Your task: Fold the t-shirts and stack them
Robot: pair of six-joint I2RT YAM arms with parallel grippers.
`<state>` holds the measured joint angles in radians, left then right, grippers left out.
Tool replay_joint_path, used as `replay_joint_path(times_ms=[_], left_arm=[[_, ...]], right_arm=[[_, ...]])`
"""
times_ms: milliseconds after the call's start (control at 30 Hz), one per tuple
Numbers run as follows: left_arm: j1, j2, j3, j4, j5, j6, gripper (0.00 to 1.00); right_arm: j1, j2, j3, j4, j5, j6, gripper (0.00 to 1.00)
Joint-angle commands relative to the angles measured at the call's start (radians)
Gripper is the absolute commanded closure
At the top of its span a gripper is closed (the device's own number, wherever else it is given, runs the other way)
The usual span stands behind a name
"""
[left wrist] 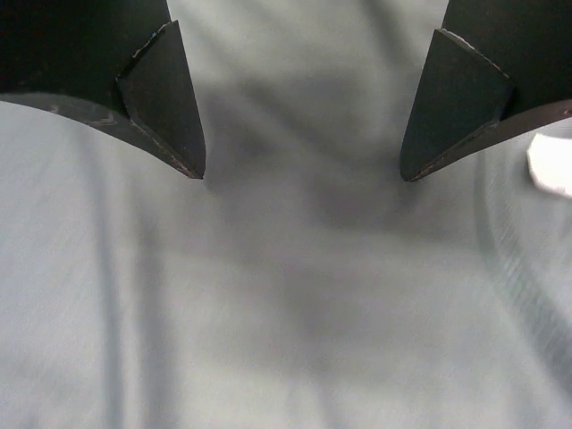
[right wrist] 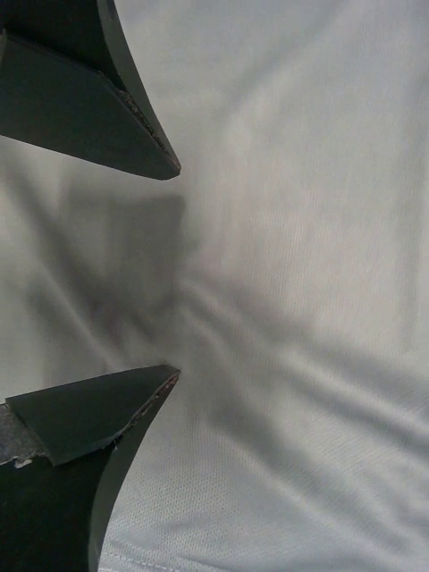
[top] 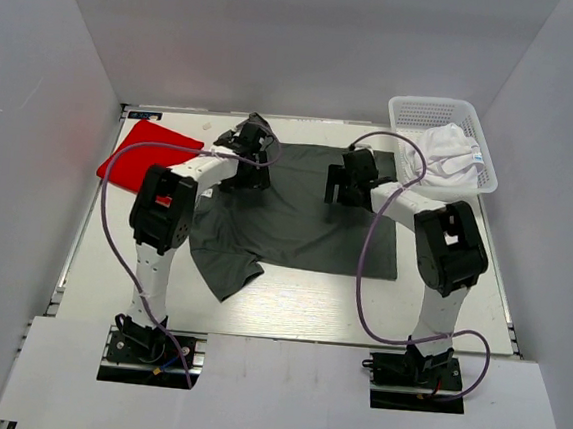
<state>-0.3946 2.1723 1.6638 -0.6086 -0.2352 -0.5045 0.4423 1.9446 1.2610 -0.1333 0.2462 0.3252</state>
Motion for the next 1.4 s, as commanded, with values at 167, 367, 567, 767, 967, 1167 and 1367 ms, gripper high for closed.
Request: replay_joint_path(times_ms=[167,367,567,767,967,1167,1367], left_arm=[[-0.026,-0.458,-0.272,-0.056,0.011,-0.048,0.0],[-0.026,-0.793,-0.652,-0.036,0.187,-0.164,0.0],[-0.044,-1.074,-1.054,0.003,0.402,-0.287,0.0],[-0.053,-1.119,-1.144,0.003,0.404,-0.315,0.05],[-0.062,-1.023,-1.181,0.038,0.386,-0.315,0.16],[-0.072,-1.02,-1.216,0.055,0.387,-0.296,0.51],[-0.072,-1.029,-1.216,0.038,0.378,-0.285,1.0]], right_arm=[[0.03,-0.289,-0.146,0.098,-0.042,0.037,0.1],[0.021,-0.447,-0.326,0.048,0.113,0.242,0.1],[-0.005,-0.605,-0.42,0.017,0.108,0.345,0.1],[-0.037,-0.685,-0.491,0.011,0.084,0.354,0.1],[-0.066,-0.725,-0.551,-0.011,0.071,0.382,0.1],[-0.1,-0.811,-0.629,-0.077,0.117,0.413,0.1],[-0.149,-0.872,-0.693,-0.163,0.136,0.407,0.1]])
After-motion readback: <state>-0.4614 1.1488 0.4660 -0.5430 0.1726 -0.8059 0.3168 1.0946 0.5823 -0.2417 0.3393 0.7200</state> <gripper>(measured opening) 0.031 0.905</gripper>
